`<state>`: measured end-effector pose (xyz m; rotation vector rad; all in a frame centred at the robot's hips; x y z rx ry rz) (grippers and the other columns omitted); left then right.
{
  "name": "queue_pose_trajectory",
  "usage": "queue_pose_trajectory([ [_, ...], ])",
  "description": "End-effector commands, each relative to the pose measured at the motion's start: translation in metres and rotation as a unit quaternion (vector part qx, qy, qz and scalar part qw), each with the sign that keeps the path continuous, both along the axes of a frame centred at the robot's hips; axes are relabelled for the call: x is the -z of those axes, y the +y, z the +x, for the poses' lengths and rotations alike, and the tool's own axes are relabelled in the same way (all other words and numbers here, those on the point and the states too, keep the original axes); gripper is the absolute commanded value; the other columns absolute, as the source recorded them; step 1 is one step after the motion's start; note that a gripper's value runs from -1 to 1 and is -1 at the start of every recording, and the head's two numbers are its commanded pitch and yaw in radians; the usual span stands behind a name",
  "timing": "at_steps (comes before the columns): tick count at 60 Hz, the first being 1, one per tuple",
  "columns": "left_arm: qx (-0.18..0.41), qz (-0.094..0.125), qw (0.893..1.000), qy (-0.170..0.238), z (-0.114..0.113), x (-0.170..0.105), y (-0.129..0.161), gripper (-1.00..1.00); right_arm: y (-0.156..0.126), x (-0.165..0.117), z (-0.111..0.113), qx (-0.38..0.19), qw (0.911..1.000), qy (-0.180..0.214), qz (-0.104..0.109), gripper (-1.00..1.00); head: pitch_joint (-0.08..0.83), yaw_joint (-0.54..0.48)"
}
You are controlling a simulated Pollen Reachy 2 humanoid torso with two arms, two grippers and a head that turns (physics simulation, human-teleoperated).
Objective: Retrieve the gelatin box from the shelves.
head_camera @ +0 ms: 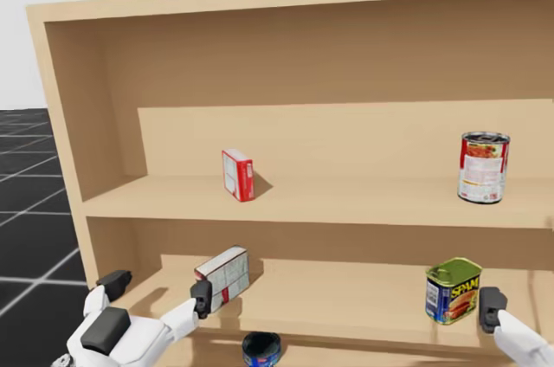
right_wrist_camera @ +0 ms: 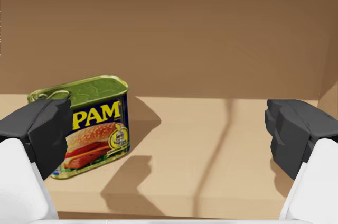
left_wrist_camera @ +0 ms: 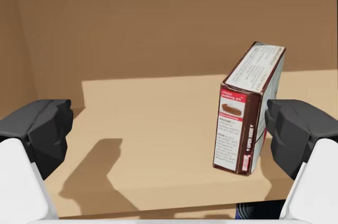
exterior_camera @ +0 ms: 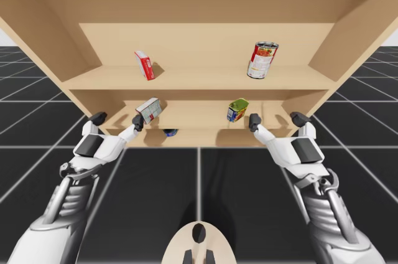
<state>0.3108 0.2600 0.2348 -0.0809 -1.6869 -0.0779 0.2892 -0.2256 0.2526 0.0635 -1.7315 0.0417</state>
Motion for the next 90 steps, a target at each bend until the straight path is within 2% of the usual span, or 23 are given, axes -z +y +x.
queue_pose_trajectory([
  [1, 0.001, 0.001, 1.000, -0.002, -0.001, 0.000, -0.001, -1.00, 0.003, 0.001, -0.002, -0.001, 1.0000, 0.000, -0.003, -1.00, 0.151, 0.22],
  [10, 0.001, 0.014, 1.000, -0.015, -0.011, -0.006, -0.011, -1.00, 0.004, 0.002, -0.002, 0.001, 1.0000, -0.001, -0.009, -1.00, 0.150, 0.26],
  [15, 0.009, 0.008, 0.999, -0.030, -0.022, -0.017, -0.019, -1.00, 0.005, 0.002, -0.002, 0.002, 0.9999, 0.000, -0.010, -1.00, 0.151, 0.26],
  [19, 0.013, -0.004, 0.999, -0.033, -0.038, -0.036, -0.030, -1.00, 0.005, 0.002, -0.002, 0.004, 0.9999, 0.001, -0.012, -1.00, 0.154, 0.26],
  [22, 0.009, -0.004, 1.000, -0.029, -0.044, -0.044, -0.034, -1.00, 0.005, 0.003, -0.002, 0.004, 0.9999, 0.000, -0.012, -1.00, 0.155, 0.26],
  [31, 0.048, -0.019, 0.998, -0.026, -0.069, -0.089, -0.054, -1.00, 0.005, 0.003, -0.002, 0.009, 0.9998, 0.001, -0.015, -1.00, 0.161, 0.26],
  [39, 0.055, -0.014, 0.998, -0.027, -0.072, -0.115, -0.065, -1.00, 0.005, 0.004, -0.002, 0.012, 0.9998, 0.004, -0.016, -1.00, 0.164, 0.25],
  [48, 0.064, -0.026, 0.998, -0.003, -0.055, -0.130, -0.077, -1.00, 0.004, 0.004, -0.001, 0.017, 0.9997, 0.004, -0.018, -1.00, 0.167, 0.26],
  [58, 0.052, -0.027, 0.998, 0.009, -0.031, -0.135, -0.090, -1.00, 0.003, 0.005, -0.001, 0.020, 0.9996, 0.005, -0.019, -1.00, 0.169, 0.26],
  [76, -0.001, -0.045, 0.998, 0.042, 0.032, -0.140, -0.102, -1.00, 0.002, 0.004, -0.001, 0.023, 0.9996, 0.006, -0.016, -1.00, 0.176, 0.26],
  [90, -0.031, -0.047, 0.995, 0.081, 0.062, -0.136, -0.106, -1.00, 0.001, 0.004, 0.000, 0.024, 0.9995, 0.010, -0.015, -1.00, 0.184, 0.26],
])
